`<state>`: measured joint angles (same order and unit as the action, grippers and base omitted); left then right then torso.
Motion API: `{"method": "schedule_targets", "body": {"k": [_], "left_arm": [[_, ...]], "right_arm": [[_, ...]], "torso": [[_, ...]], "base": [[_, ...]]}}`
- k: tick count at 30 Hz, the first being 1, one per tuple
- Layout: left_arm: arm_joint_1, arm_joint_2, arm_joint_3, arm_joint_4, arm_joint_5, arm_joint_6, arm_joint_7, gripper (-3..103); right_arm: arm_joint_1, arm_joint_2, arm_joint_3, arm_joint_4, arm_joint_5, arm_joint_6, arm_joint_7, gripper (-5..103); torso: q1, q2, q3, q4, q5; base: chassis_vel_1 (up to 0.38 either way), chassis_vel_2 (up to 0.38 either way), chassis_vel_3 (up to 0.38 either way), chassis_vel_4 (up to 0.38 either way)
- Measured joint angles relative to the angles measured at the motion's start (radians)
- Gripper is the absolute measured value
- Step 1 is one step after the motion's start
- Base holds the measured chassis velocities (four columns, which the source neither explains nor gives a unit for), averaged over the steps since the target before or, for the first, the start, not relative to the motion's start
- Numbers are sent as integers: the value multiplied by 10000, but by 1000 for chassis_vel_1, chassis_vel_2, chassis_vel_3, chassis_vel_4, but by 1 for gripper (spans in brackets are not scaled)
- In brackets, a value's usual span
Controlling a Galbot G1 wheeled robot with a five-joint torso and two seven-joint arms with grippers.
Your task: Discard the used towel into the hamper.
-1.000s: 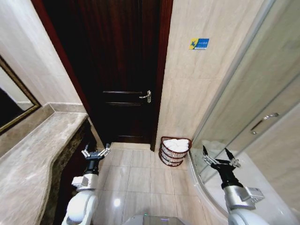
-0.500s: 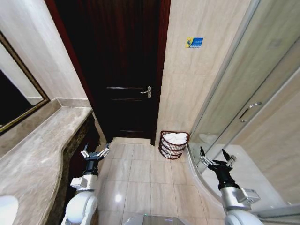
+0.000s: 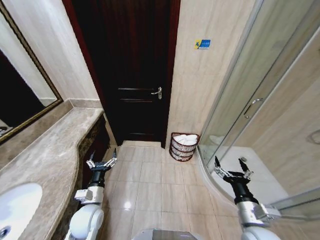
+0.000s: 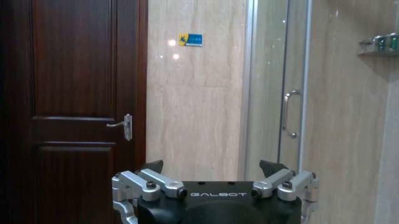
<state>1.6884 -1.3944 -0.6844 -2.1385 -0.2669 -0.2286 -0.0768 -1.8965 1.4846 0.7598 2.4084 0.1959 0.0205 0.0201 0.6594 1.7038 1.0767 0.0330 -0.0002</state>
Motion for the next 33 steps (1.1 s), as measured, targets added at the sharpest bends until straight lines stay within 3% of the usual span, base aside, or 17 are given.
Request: {"method": "schedule_targets", "body": {"k": [16, 24, 33], "left_arm": [[-12, -22, 69, -37, 53, 255, 152, 100], [46, -10, 223, -113, 212, 127, 5, 100], [58, 32, 259, -135, 534, 181, 2, 100]], "right_arm": [[-83, 125, 67, 86, 47, 258, -70, 100], [126, -30, 43, 154, 128, -347, 252, 100], [270, -67, -87, 134, -133, -359, 460, 100]], "torso": [[-7, -1, -5, -2, 1], [3, -8, -1, -2, 2], [-3, -6, -3, -1, 2]], "base": [[113, -106, -114, 112], [-6, 12, 22, -8], [0, 0, 0, 0]]}}
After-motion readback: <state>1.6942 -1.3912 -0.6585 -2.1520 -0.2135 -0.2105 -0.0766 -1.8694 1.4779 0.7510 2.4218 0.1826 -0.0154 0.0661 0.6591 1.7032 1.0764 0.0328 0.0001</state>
